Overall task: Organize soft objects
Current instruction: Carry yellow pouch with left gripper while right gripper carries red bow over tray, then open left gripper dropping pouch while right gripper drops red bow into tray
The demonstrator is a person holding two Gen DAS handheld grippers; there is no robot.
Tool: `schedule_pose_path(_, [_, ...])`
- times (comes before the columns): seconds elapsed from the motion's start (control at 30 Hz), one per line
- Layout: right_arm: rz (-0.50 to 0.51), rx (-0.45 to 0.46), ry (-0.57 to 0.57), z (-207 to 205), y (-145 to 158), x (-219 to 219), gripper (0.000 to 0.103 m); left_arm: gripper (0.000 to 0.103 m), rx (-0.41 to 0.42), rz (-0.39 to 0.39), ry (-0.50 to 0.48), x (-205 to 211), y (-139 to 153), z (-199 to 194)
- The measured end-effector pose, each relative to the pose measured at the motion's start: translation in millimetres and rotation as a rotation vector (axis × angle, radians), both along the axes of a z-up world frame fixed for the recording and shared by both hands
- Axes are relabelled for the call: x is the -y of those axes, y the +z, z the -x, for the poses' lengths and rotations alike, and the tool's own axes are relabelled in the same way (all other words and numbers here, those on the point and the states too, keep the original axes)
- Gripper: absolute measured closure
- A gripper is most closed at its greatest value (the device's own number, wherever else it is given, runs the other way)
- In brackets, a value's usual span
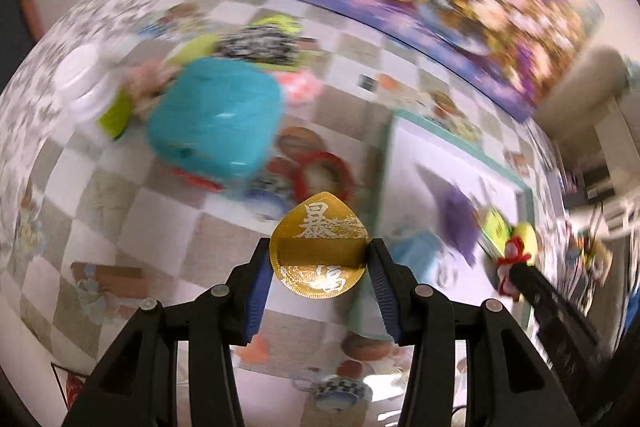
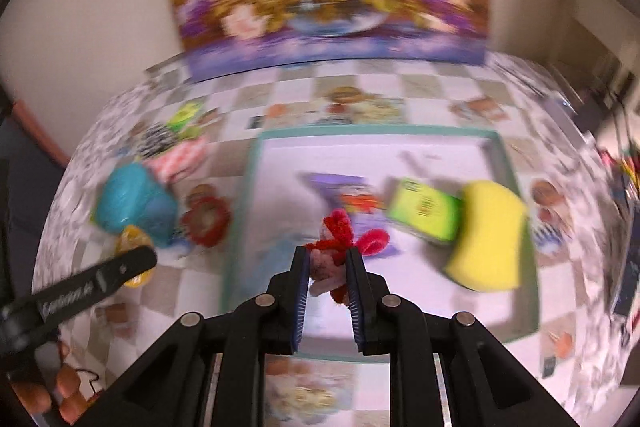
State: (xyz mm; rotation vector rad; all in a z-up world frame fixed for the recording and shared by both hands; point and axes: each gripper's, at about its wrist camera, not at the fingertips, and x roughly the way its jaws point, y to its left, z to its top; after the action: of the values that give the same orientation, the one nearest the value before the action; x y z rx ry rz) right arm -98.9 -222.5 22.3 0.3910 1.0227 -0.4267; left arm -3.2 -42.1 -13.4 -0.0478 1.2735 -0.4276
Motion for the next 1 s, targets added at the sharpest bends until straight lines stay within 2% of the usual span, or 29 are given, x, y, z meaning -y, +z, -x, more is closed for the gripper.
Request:
schedule_pose_path(0.2, [-0.074, -0.028, -0.11, 26.9, -12.6, 38.9, 0.083, 0.054, 0.008, -0.002, -0.174, 45.3, -3.1, 26.2])
schedule_pose_path(0.3, [-0.097, -0.043, -0.146, 36.6, -19.0, 51.4, 0.083, 0.054, -0.023, 0.02, -0.235, 62.4, -9.3, 36.9])
schedule_pose_path(0.43, [-0.13, -0.053, -0.17, 44.8, -26.8, 60.0, 0.083, 0.053, -0.059, 0.036, -0.275, 82.5, -20.5, 44.9])
schedule_pose_path(0.63, [-0.15, -0.062, -0.168, 45.1, -31.4, 61.0, 0.081, 0.053, -0.06, 0.043, -0.321, 101.3, -32.5, 51.5])
schedule_pose_path(0.83, [-0.156, -0.039, -0.183, 46.4, -27.9, 62.9, 0.08, 0.052, -0.071, 0.085, -0.33, 105.0, -30.1, 49.5])
schedule_pose_path(0.87, [-0.158, -0.034, -0.186, 47.0, -27.2, 63.5, 0.08, 0.051, -0.067, 0.087, -0.329, 105.6, -28.9, 48.7])
schedule_pose_path(0.97, [-0.162, -0.024, -0.19, 48.0, -25.9, 64.5, 0.075, 0.03, -0.052, 0.085, -0.324, 104.5, -25.6, 47.5])
schedule_pose_path(1.0, [-0.164, -0.021, -0.192, 48.4, -25.4, 65.0, 0.072, 0.027, -0.05, 0.084, -0.321, 104.3, -25.4, 46.9])
